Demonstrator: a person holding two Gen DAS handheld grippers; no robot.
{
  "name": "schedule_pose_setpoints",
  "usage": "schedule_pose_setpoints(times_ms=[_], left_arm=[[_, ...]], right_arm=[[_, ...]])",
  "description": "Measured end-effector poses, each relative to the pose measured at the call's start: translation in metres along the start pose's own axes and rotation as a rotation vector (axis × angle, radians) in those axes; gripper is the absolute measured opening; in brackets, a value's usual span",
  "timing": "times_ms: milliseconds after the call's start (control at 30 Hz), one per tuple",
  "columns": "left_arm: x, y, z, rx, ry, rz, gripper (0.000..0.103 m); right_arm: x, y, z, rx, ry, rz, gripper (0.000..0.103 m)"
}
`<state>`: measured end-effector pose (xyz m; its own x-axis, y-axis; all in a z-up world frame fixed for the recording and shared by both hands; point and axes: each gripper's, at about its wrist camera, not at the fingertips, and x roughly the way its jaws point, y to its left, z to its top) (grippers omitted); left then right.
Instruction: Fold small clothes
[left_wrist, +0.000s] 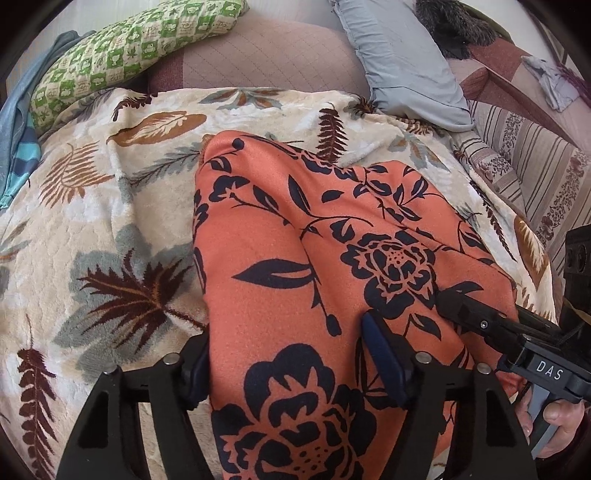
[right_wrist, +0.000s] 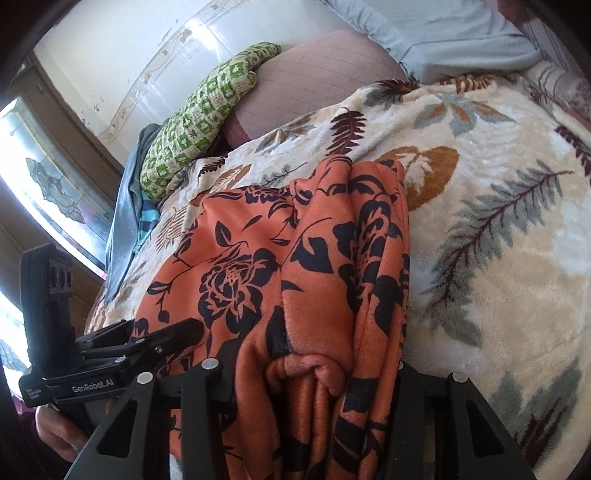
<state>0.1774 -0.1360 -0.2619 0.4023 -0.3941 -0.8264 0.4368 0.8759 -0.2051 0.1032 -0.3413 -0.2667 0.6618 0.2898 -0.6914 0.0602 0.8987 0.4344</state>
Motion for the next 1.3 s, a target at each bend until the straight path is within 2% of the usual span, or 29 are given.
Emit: schedule_pose_setpoints(times_ms=[67,167,233,267,300,367,467,600,633,733,767,800,900,1067,1167,1300], left_arm=[[-0.004,0.005,0.002,-0.013,-0.004,-0.002,0.058],[-0.006,0.015,0.001,-0.035,-0.002,-0.029,0.058],[0.002,0.023,-0.001,-0.072,0.034,-0.043,0.073],[0.005,0.03,-0.003,-0.108,0.053,-0.041,0.085],[0.008,0.037,-0.005,-0.149,0.061,-0.058,0.091],[0.013,0.047,-0.008,-0.206,0.081,-0.116,0.093],[0.018,0.046,-0.006,-0.186,0.091,-0.131,0.096],[0.027,0.034,-0.001,-0.158,0.11,-0.196,0.096],[0.028,0.029,-0.001,-0.146,0.111,-0.21,0.092],[0.025,0.02,0.0,-0.103,0.084,-0.182,0.077],[0.022,0.022,0.001,-0.109,0.072,-0.183,0.067],[0.019,0.024,0.002,-0.121,0.062,-0.189,0.057],[0.01,0.03,0.007,-0.134,0.051,-0.199,0.044],[-0.016,0.034,0.011,-0.12,-0.005,-0.159,0.041],[-0.042,0.047,0.021,-0.127,-0.069,-0.142,0.041],[-0.077,0.072,0.037,-0.128,-0.165,-0.08,0.041]], right_arm=[[-0.006,0.008,0.004,-0.017,-0.011,0.0,0.048],[-0.01,0.016,0.008,-0.029,-0.017,0.0,0.047],[-0.006,0.016,0.007,-0.022,0.007,-0.02,0.047],[0.0,0.013,0.004,-0.016,0.028,-0.034,0.047],[0.006,0.008,0.001,-0.001,0.048,-0.042,0.047],[0.012,-0.009,-0.006,0.07,0.054,0.004,0.046],[0.012,-0.027,-0.012,0.143,0.033,0.079,0.046],[0.013,-0.032,-0.016,0.154,0.016,0.096,0.046],[0.013,-0.033,-0.017,0.156,0.011,0.102,0.046],[0.011,-0.034,-0.019,0.163,0.004,0.106,0.046],[0.01,-0.032,-0.019,0.155,0.005,0.095,0.046],[0.008,-0.027,-0.017,0.137,0.005,0.08,0.046],[0.002,-0.005,-0.01,0.046,-0.005,0.025,0.046],[-0.014,0.033,0.007,-0.051,-0.043,0.027,0.046],[-0.019,0.064,0.021,-0.132,-0.068,0.03,0.046],[-0.012,0.1,0.04,-0.182,-0.111,0.078,0.046]])
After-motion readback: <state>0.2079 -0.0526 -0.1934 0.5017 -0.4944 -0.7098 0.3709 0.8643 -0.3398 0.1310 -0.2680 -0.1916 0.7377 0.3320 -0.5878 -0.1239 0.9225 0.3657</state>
